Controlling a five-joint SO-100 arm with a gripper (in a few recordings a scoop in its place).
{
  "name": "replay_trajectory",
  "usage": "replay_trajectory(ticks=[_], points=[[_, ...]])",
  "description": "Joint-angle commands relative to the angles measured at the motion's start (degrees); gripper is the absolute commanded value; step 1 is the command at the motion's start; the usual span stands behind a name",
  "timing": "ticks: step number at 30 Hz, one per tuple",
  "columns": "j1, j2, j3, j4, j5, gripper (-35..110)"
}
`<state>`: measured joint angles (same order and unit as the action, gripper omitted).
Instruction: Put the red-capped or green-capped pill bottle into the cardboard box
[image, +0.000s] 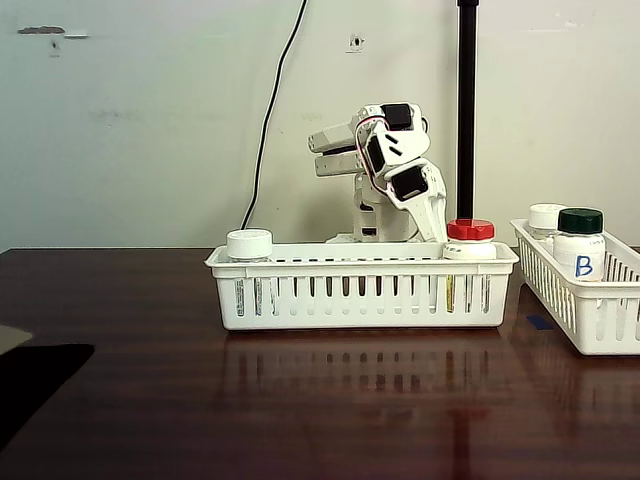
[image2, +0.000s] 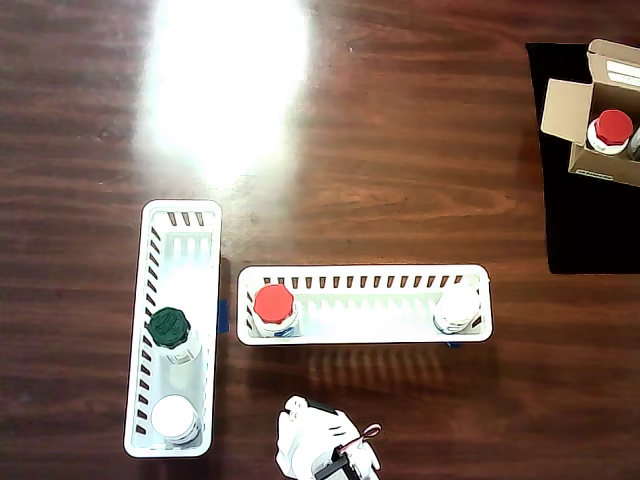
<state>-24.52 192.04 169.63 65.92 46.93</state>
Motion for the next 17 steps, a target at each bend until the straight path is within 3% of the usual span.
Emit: replay_trajectory(ticks=[1,17], points=[[-0.8,4.7,0.0,-0.4,-0.8,1],[-0.8,4.7,0.0,-0.4,-3.5,1]])
